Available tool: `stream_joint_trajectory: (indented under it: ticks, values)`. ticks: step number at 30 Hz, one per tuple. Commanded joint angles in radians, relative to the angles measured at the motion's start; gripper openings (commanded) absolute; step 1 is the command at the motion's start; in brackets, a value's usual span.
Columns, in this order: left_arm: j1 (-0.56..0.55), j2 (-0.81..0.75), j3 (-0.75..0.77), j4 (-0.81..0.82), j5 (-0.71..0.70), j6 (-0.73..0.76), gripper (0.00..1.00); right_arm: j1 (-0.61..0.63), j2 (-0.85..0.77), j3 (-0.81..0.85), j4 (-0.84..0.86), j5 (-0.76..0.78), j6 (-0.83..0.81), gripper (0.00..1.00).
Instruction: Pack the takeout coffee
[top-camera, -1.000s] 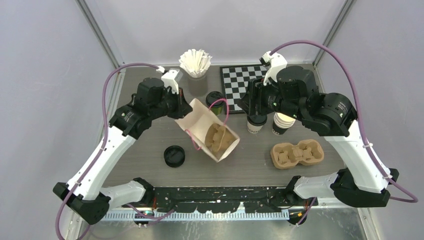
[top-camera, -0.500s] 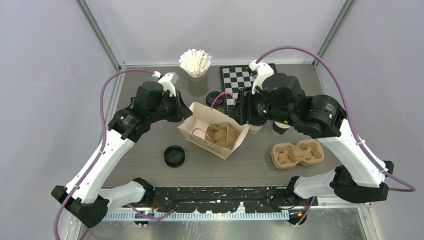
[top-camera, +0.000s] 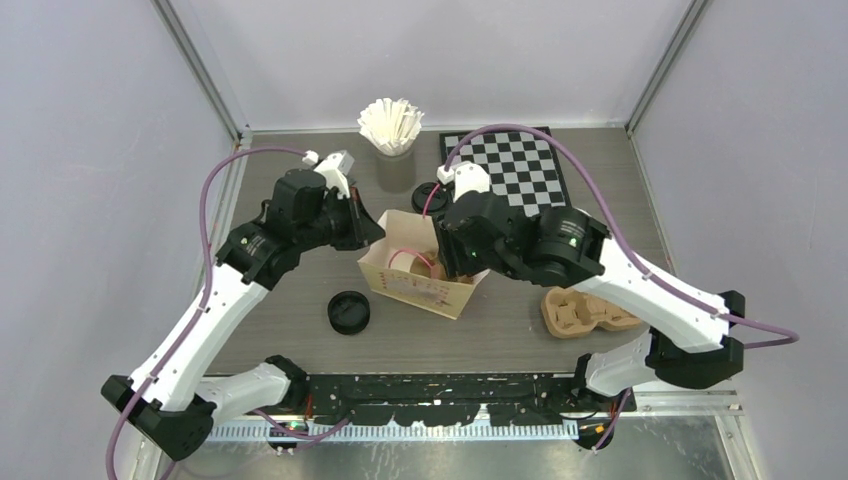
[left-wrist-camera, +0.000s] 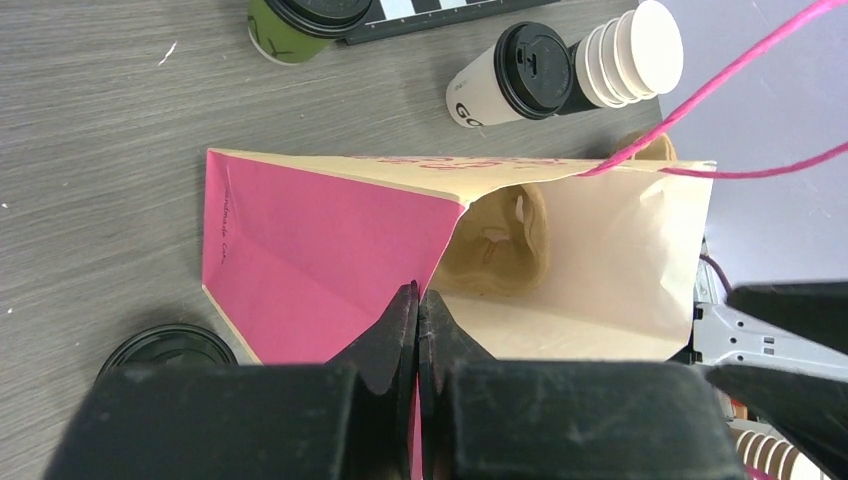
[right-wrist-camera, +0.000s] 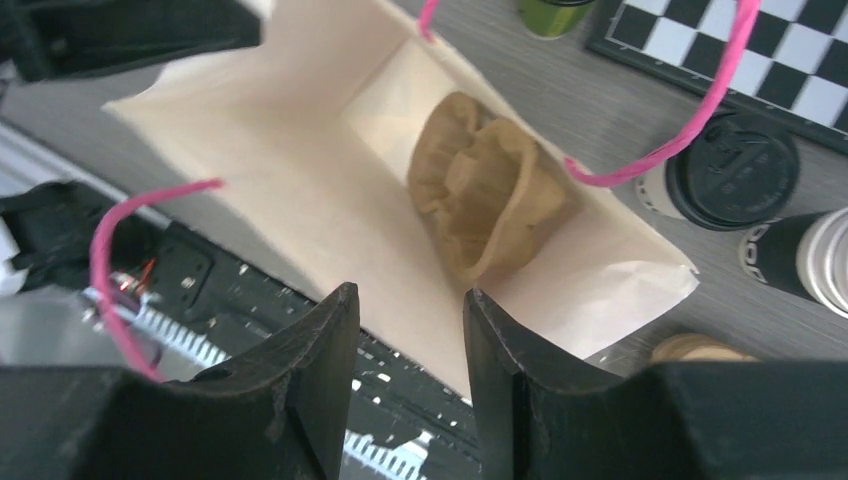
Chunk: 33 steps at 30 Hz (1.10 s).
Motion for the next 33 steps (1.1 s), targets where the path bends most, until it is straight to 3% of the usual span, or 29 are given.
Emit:
stream_joint_trajectory:
  ticks: [1,11,22,33]
  values:
    - [-0.003,-0.038,-0.011,0.043,0.022,-0.005,0.00,0.002,0.031,-0.010,0.004,0.197,0.037,0.46]
    - [-0.003,-0.058,-0.036,0.063,0.043,-0.008,0.00,0.001,0.095,-0.101,0.044,0.266,0.040,0.43]
    - [-0.003,-0.080,-0.057,0.066,0.040,-0.019,0.00,-0.004,0.123,-0.206,0.091,0.349,0.022,0.48]
    - [-0.003,-0.075,-0.063,0.063,0.060,-0.031,0.00,-0.036,0.126,-0.323,0.174,0.334,0.036,0.52]
